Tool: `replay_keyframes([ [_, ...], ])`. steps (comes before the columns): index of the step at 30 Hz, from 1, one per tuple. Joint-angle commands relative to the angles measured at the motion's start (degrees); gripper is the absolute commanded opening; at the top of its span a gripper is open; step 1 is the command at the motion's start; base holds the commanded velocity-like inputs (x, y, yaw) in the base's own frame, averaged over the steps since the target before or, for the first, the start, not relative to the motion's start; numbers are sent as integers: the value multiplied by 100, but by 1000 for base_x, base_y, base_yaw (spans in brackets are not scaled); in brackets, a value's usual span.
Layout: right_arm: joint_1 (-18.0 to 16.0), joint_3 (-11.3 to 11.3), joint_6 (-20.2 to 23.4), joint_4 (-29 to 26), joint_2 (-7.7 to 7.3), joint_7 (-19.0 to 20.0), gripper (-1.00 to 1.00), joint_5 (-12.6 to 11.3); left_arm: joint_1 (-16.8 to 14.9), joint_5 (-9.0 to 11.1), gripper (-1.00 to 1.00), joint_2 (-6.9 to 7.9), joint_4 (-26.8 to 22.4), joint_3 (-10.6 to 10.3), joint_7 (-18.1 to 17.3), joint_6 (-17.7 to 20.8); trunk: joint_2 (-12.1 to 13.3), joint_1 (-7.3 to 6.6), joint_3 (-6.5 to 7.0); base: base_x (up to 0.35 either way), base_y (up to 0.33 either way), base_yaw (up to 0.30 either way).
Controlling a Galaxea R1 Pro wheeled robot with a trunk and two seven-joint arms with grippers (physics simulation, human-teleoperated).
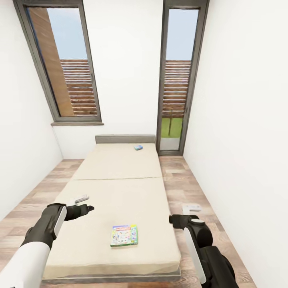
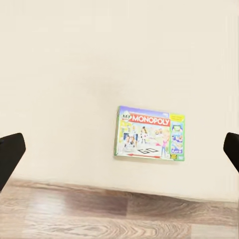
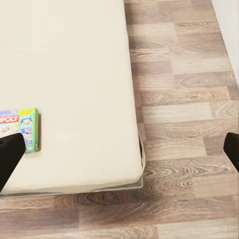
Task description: Put all the toys in the child's room - the three board games (two on the bed and one on the table), the two jigsaw puzzles on the table, and the tennis ball on the table - inside the toy box on the table in the child's room.
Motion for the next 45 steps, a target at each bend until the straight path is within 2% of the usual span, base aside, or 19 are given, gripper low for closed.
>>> replay_keyframes([
  [1,-6,7,24,-5,0,-39,100,-29,-6,-3,100,-1,-5,15,-26,31,-13,6,-13,192,-17,106],
  [11,-6,10,24,12,1,-42,100,-29,-6,-3,100,-7,-5,11,-26,35,-13,6,-13,49,-95,27],
  [20,-6,3,24,21,0,-39,100,-29,-6,-3,100,-8,-5,-122,-37,30,-13,6,-13,2,-113,152],
  [32,-6,10,17,21,-1,-39,100,-35,-6,-3,100,-8,-5,-133,-38,30,-13,6,-13,92,-130,20],
  [45,-6,10,15,35,-1,-30,100,-44,-6,-3,100,-8,-5,-134,-39,23,-13,6,-13,13,-12,0],
])
